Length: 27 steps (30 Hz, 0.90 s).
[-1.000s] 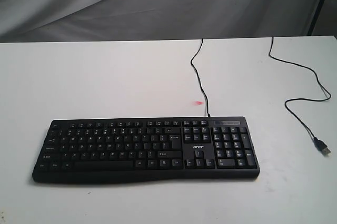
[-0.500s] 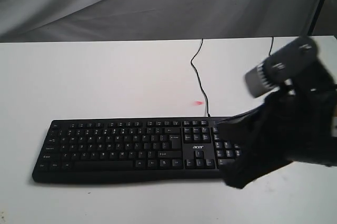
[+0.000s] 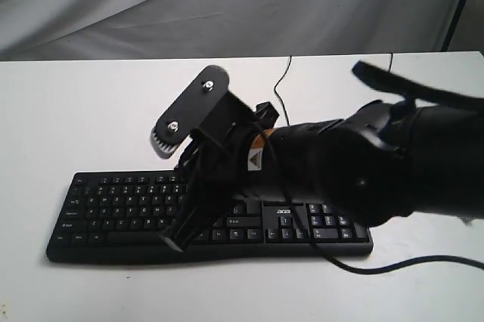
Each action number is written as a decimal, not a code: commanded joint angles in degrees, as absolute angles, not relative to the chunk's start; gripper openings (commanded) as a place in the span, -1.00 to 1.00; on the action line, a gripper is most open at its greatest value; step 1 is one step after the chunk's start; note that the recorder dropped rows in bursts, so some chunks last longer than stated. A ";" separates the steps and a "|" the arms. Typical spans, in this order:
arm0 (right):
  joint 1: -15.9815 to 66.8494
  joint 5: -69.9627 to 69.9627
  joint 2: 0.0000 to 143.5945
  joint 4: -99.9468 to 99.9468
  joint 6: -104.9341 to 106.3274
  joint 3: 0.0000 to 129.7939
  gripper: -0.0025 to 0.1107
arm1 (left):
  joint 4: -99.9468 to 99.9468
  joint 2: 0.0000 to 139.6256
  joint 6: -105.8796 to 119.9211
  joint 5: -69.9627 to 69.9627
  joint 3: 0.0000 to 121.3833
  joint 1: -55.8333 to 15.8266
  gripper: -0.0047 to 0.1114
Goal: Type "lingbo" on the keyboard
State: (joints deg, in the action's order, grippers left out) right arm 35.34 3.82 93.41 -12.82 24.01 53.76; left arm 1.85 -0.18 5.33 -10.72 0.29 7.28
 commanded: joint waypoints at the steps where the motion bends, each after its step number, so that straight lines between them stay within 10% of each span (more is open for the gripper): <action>1: 36.05 -4.31 98.61 -11.89 25.72 54.13 -0.96 | 1.82 0.00 5.18 -10.48 0.00 7.07 -0.91; 27: 32.47 -0.62 110.42 -9.39 35.35 61.32 -0.96 | 1.82 0.00 5.18 -10.48 0.00 7.07 -0.91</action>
State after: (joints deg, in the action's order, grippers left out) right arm 32.65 -2.92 110.41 -10.86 34.60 59.46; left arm 1.85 -0.18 5.33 -10.72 0.29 7.28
